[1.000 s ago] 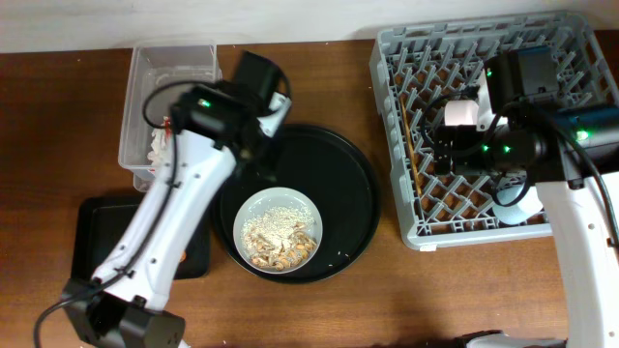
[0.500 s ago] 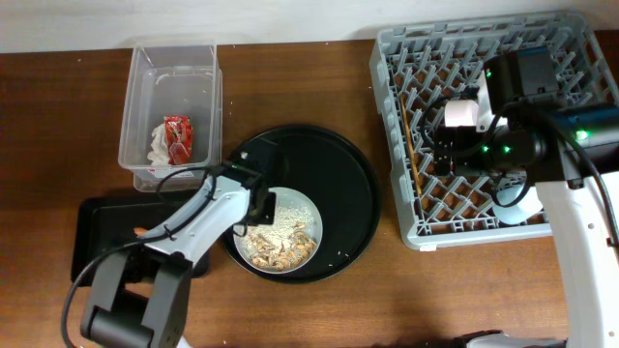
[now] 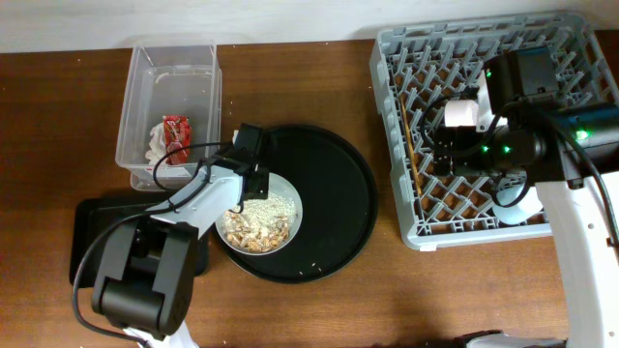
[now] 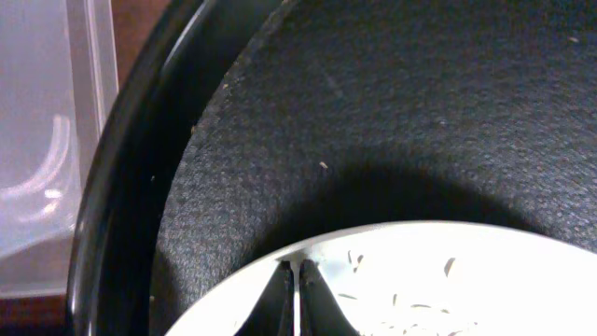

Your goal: Sort waste into correct bins and load items into the dishwasher rack

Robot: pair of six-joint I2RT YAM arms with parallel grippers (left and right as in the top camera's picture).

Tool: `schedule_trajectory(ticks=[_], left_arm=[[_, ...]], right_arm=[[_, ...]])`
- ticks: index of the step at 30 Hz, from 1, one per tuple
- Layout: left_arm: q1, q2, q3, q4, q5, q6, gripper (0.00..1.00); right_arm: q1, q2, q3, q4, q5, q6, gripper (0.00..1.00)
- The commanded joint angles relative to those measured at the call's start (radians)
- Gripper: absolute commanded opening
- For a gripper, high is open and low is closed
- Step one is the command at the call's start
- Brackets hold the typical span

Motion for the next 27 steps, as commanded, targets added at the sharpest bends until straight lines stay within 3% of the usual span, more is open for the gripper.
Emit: schedule_trajectory(ticks=[1,2,5,8,12,14,18,20,27], left_arm=[[0.008,0.024,0.106,-0.040,-0.009,0.043,0.05],[0.002,0.024,0.183,-0.135,0.024,0.043,0.07],[-0.047,0.021,0.383,-0.410,0.080,0.042,0.31],[-0.145,0.024,0.407,-0.558,0.118,0.022,0.40],[-0.314,0.025,0.336,-0.601,0.102,-0.048,0.42],[-0.371,0.027,0.283,-0.579,0.013,-0.130,0.43],[-0.407,0.060,0.210,-0.491,-0.016,-0.135,0.42],[-0.413,0.105,0.206,-0.466,-0.030,-0.099,0.41],[-0.424,0.164,0.206,-0.395,-0.121,0.035,0.24]], right_arm=[[0.000,0.002,0.002,-0.008,-0.003,0.009,0.98],[0.000,0.002,0.002,-0.011,-0.003,0.009,0.98],[0.000,0.002,0.002,-0.011,-0.003,0.009,0.98],[0.000,0.002,0.002,-0.011,-0.003,0.009,0.98],[0.000,0.002,0.002,-0.011,-0.003,0.009,0.98],[0.000,0.002,0.002,-0.014,-0.010,0.009,0.98],[0.000,0.002,0.002,-0.015,-0.029,0.009,0.98],[0.000,0.002,0.002,-0.015,-0.029,0.009,0.98],[0.000,0.002,0.002,-0.015,-0.029,0.009,0.98]])
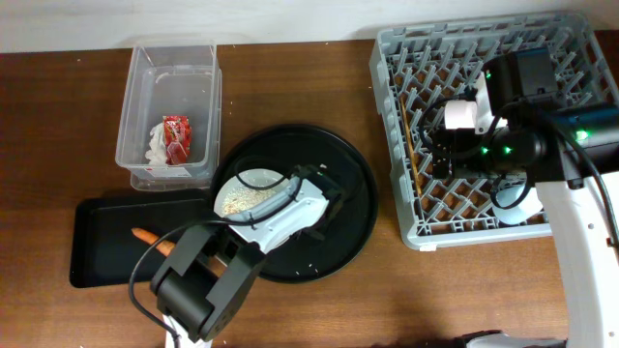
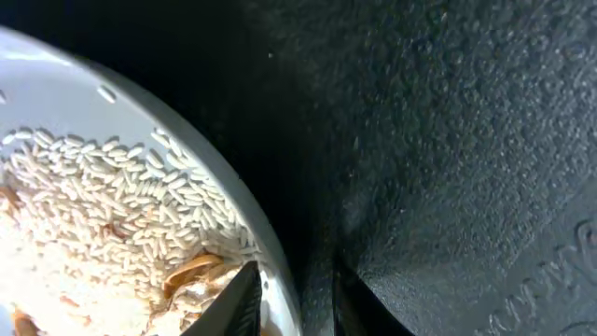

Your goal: Sort waste into correct bins and load items into the dishwasher rack

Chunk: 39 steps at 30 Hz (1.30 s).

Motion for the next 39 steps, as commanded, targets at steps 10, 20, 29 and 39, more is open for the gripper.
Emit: schedule_trajectory(ticks=[10,20,29,39], left_arm=[[-0.061,0.038,0.064,-0.033,-0.145,0.044,0.25],[-0.067,0.048,0.029,-0.011,-0.112,0.044,0.06],[-0.067,0.055,-0.015,0.017,-0.122,0.045,0.00],[-0.067,-0.087,0.237,-0.248,-0.202,0.035,0.00]], right_arm=[[0.000,0.002,0.002,0.000,-0.006,0.009,0.98],[0.000,0.002,0.002,-0.003,-0.006,0.008,0.98],[0.000,0.002,0.002,-0.011,-0.005,0.008,0.98],[0.000,0.002,0.002,-0.011,-0.006,0.008,0.98]])
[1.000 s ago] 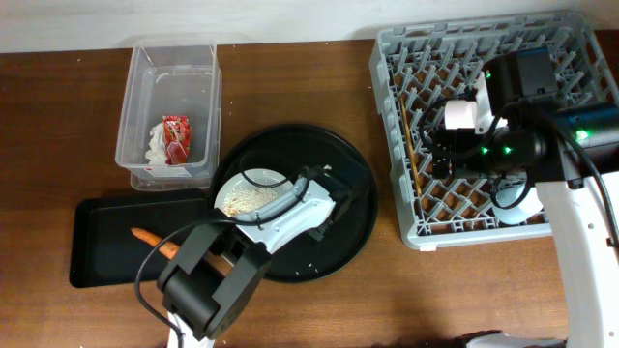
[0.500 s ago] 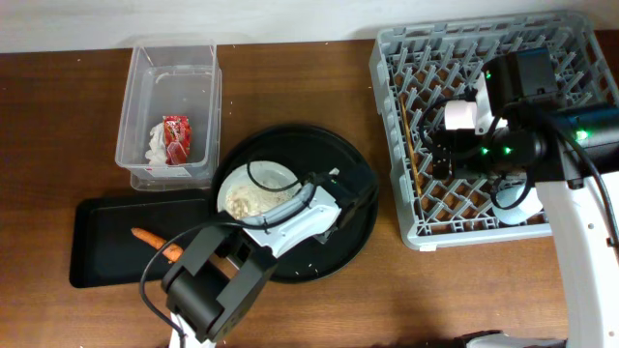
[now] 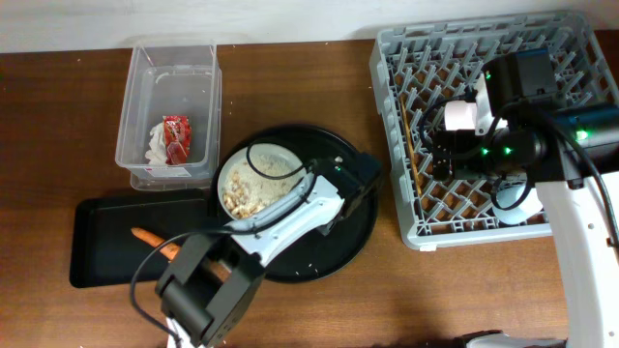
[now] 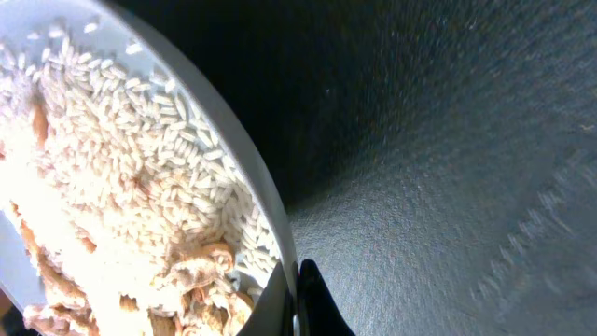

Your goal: Sort waste into correct bins and load items into the dishwasher rack

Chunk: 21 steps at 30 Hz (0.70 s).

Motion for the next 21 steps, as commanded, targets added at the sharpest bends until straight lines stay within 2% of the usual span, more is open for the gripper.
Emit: schedule_trajectory(ticks=[1,4,9,12,15,18,21], left_arm=[[-0.006,-0.089,0.095,-0.077,-0.047,-0.020,0.00],[-0.006,-0.121,0.140,-0.157,-0.090,-0.070,0.00],[0.037,-0.230,0.179,-0.285,-0.072,-0.222,0.00],[0.156,-0.275,0.179,-0.321,0.037,-0.232,0.00],[0.377,-0.277,0.162,-0.342,0.188,-0.205,0.00],[0.555,-0.277,0.117,-0.334,0.250,-0.182,0.00],[0.673,-0.281,0.080,-0.299,0.299,-0.175,0.00]], right_arm=[[0.000,0.002,0.002,0.000,-0.005,0.009,0.98],[0.000,0.002,0.002,0.000,-0.005,0.009,0.98],[0.000,0.002,0.002,0.000,-0.005,0.009,0.98],[0.000,0.002,0.002,0.000,-0.005,0.009,0.98],[0.000,0.002,0.002,-0.003,-0.005,0.009,0.98],[0.000,0.002,0.002,-0.008,-0.005,0.009,0.98],[0.000,0.002,0.002,-0.007,-0.005,0.009,0.98]])
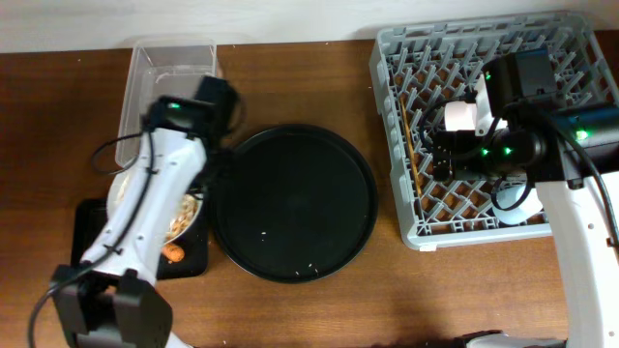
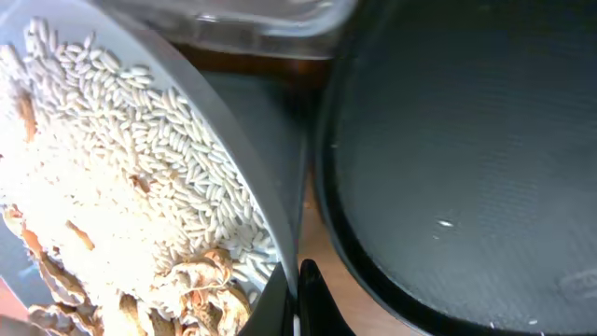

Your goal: Sort waste into correct bins and load items into the dishwasher rack

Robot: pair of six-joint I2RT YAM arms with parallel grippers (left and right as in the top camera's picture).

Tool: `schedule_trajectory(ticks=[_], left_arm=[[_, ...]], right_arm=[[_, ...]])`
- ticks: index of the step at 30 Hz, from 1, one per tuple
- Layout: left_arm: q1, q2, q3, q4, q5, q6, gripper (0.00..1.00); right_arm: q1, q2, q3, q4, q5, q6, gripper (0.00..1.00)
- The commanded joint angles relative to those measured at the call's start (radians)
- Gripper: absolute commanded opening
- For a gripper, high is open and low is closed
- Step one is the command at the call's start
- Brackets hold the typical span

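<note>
A white bowl (image 1: 179, 220) of rice and brown scraps hangs over the black rectangular tray (image 1: 92, 217) at the left. My left gripper (image 1: 201, 186) is shut on its right rim. The left wrist view shows the bowl (image 2: 121, 187) close up, with the gripper (image 2: 298, 297) pinching the rim and the forearm hiding part of it. The round black tray (image 1: 293, 201) holds only a few grains. My right gripper (image 1: 455, 145) sits low inside the grey dishwasher rack (image 1: 406, 58) beside a white cup (image 1: 462, 116). Its jaws are hidden.
A clear bin (image 1: 174, 53) with wrappers stands at the back left, partly under my left arm. An orange carrot piece (image 1: 174, 253) lies on the rectangular tray. Another white dish (image 1: 513, 198) and chopsticks (image 1: 411, 135) are in the rack.
The bowl was on the back left of the round tray with my left gripper shut on its rim. Now it is held over the rectangular tray, off the round one. The right arm has not moved.
My left gripper first pinched the bowl's back-left rim at the round tray's front left. Then it stood open astride the right rim. Later it was shut there, with the bowl further back. Now the bowl is over the rectangular tray.
</note>
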Motion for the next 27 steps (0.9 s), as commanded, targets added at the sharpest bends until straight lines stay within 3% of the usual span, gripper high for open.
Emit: schedule_trajectory(ticks=[1,7,13,21,27], left_arm=[[0.108,-0.031,-0.045,0.046,0.097,0.042,0.00],[0.302,-0.136,-0.178,0.193,0.332,0.121,0.00],[0.511,-0.236,-0.329,0.319,0.699,0.229,0.00],[0.803,-0.335,-0.360,0.313,1.089,0.411,0.00],[1.090,-0.368,-0.383,0.158,1.376,0.665,0.00]], right_arm=[[0.000,0.002,0.002,-0.003,-0.005,0.008,0.98],[0.000,0.002,0.002,-0.002,-0.005,0.008,0.98],[0.000,0.002,0.002,-0.003,-0.005,0.008,0.98],[0.000,0.002,0.002,-0.002,-0.005,0.008,0.98],[0.000,0.002,0.002,0.002,-0.005,0.008,0.98]])
